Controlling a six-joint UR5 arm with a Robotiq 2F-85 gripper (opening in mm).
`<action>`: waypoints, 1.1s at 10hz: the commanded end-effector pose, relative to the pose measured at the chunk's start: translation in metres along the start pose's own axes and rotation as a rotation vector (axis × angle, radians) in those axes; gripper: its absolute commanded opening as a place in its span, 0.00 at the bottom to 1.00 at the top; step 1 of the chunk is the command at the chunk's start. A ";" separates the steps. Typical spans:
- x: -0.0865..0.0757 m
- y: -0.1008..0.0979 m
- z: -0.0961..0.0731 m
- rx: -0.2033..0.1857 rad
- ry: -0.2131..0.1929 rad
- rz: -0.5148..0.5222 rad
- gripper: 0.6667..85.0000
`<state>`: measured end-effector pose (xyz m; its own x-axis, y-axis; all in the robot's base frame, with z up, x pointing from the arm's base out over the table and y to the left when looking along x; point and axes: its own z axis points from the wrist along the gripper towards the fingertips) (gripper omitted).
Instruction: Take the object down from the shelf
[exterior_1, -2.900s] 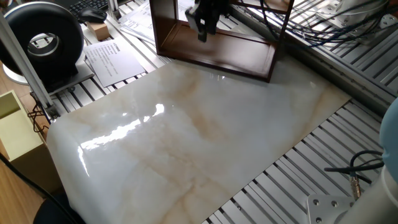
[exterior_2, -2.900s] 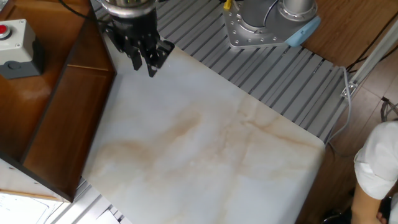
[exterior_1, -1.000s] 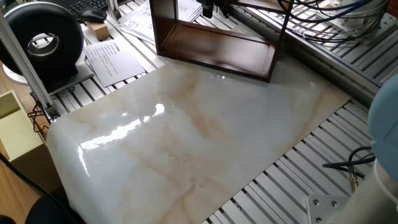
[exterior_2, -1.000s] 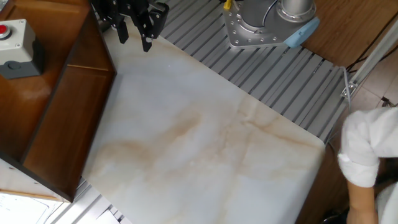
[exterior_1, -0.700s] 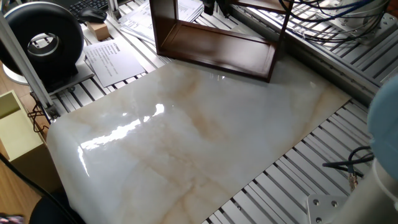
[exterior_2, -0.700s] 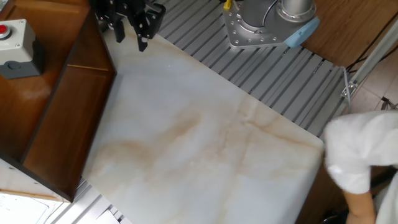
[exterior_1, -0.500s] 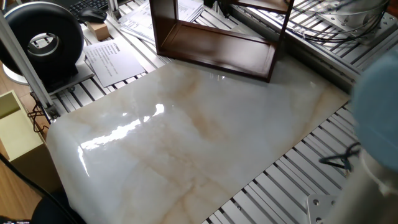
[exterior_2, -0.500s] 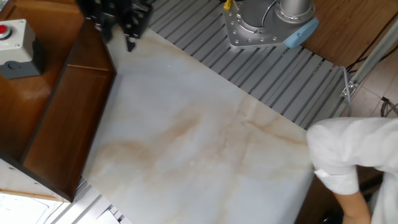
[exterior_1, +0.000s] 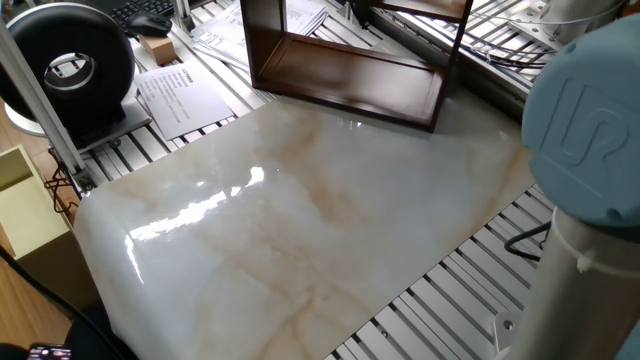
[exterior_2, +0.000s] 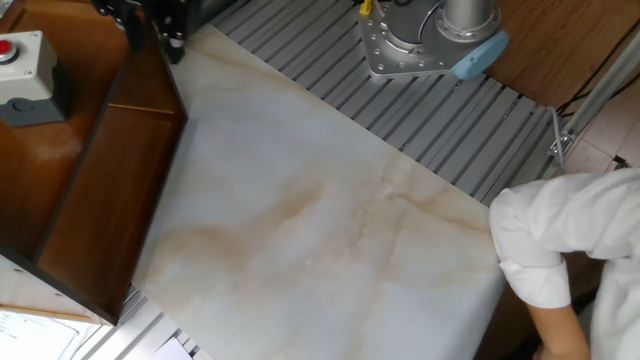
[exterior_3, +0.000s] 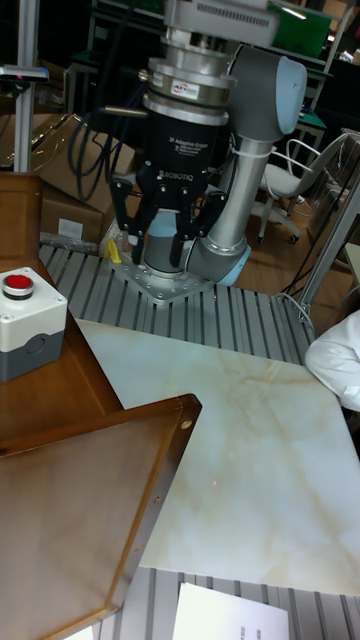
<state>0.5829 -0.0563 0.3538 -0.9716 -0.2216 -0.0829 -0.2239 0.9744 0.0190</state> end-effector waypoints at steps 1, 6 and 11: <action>-0.004 -0.003 -0.004 -0.012 -0.013 0.082 0.54; 0.007 -0.041 -0.008 0.061 0.027 -0.100 0.64; 0.024 -0.084 -0.003 0.053 0.010 -0.187 0.75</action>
<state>0.5807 -0.1312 0.3550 -0.9304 -0.3621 -0.0567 -0.3590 0.9315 -0.0577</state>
